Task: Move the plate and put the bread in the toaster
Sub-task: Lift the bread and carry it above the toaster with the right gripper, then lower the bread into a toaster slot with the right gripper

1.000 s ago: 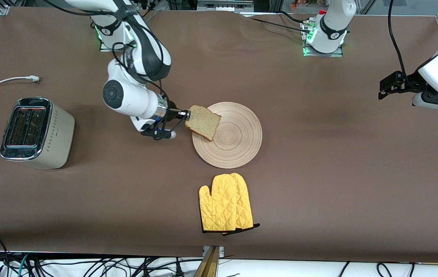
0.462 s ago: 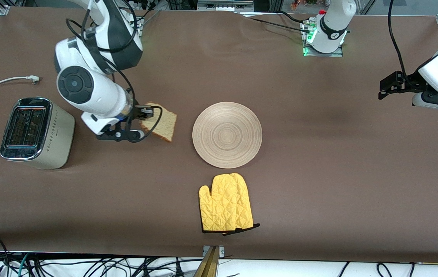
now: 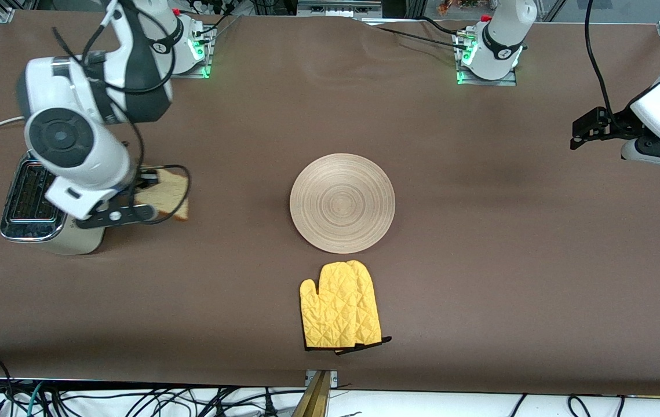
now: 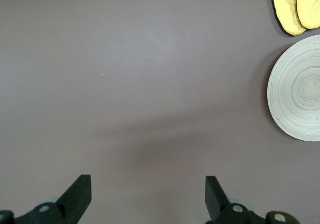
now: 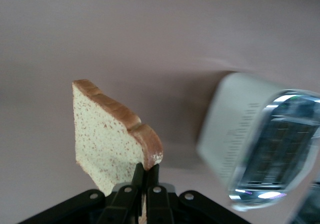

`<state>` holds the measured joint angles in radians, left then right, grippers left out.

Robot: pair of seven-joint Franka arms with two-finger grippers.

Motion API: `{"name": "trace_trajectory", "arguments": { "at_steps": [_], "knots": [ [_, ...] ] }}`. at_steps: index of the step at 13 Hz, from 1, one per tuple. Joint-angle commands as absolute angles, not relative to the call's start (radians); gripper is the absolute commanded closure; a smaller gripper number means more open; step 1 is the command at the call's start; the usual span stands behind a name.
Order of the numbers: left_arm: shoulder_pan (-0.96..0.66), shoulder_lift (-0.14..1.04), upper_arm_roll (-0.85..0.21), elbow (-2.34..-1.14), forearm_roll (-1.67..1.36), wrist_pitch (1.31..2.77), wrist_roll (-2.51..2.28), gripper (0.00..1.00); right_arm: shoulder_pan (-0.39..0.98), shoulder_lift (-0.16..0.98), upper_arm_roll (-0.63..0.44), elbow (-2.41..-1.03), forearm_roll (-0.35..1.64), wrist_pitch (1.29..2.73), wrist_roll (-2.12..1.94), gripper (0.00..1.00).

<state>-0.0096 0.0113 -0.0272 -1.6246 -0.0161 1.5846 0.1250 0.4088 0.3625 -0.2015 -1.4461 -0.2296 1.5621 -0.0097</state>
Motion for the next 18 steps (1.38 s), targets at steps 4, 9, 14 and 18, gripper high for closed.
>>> {"name": "trace_trajectory", "arguments": {
  "at_steps": [4, 9, 14, 18],
  "knots": [
    [-0.012, 0.0, -0.023, -1.623, -0.034, 1.571, 0.118, 0.0, 0.319, 0.359, -0.255, -1.425, -0.414, 1.47, -0.123, 1.0],
    [-0.012, 0.0, -0.023, -1.623, -0.034, 1.571, 0.118, 0.0, 0.247, 0.36, -0.259, -1.427, -0.514, 1.45, -0.182, 1.0],
    [-0.012, 0.0, -0.023, -1.623, -0.034, 1.571, 0.118, 0.0, 0.206, 0.374, -0.259, -1.452, -0.56, 1.483, -0.224, 1.0],
    [-0.012, 0.0, -0.023, -1.623, -0.034, 1.571, 0.118, 0.0, 0.18, 0.391, -0.259, -1.496, -0.577, 1.539, -0.222, 1.0]
  ]
}}
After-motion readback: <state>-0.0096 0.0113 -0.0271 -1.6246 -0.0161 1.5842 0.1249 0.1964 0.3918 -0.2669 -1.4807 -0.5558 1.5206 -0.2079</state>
